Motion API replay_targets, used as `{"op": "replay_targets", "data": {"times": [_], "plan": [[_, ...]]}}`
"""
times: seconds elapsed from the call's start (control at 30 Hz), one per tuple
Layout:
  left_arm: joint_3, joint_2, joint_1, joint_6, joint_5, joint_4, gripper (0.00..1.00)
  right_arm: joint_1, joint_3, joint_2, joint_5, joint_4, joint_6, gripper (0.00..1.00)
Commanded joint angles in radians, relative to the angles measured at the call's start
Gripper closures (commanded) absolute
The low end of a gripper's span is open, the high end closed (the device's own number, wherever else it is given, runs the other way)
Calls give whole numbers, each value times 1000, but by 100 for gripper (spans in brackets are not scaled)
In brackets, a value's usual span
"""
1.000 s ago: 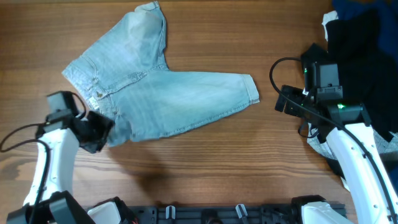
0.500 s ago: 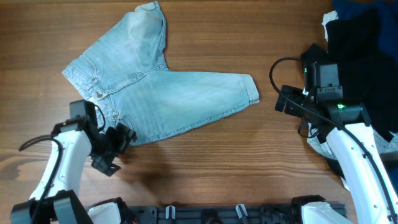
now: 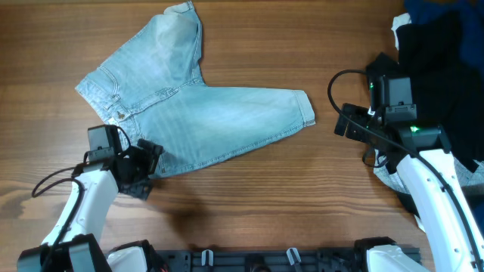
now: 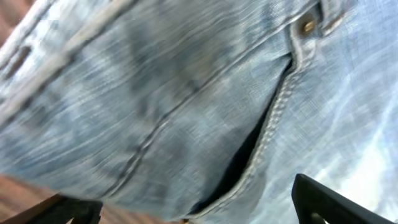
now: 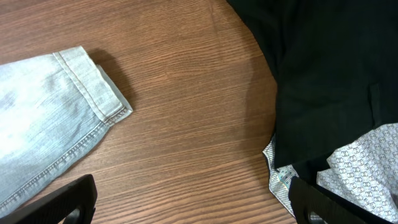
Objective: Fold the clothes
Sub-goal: 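Grasp the shorts' left leg hem with the left gripper, then grasp the right leg hem of the shorts with the right gripper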
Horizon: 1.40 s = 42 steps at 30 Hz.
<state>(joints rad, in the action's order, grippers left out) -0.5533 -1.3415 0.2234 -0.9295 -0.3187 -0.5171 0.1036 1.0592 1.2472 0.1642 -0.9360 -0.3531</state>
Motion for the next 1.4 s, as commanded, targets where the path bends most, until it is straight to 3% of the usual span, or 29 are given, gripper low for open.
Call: {"op": "replay_targets", "data": {"times": [0.0, 0.23, 0.43, 0.47, 0.57, 0.73, 0.9, 0.93, 1.17, 1.37], "plan": [[38, -29, -5, 0, 48, 6, 7, -3, 12, 14, -9, 1, 13, 0], [39, -29, -5, -59, 159, -100, 14, -3, 12, 29, -9, 0, 13, 0], [39, -29, -5, -76, 182, -73, 20, -3, 12, 40, -9, 0, 13, 0], [39, -29, -5, -84, 182, -67, 24, -3, 12, 40, -9, 0, 12, 0], [39, -29, -5, -104, 183, -55, 51, -3, 12, 40, -9, 0, 13, 0], [39, -30, -5, -104, 183, -42, 57, -3, 12, 40, -9, 0, 12, 0], [39, -29, -5, -103, 190, -43, 93, -3, 12, 40, -9, 0, 13, 0], [39, -29, -5, -103, 190, -45, 96, -3, 12, 40, -9, 0, 13, 0], [39, -17, 17, -91, 193, -89, 96, -3, 12, 41, -14, 0, 13, 0], [37, 35, 128, 10, 249, -102, 96, -3, -5, 82, -153, 15, 39, 1]]}}
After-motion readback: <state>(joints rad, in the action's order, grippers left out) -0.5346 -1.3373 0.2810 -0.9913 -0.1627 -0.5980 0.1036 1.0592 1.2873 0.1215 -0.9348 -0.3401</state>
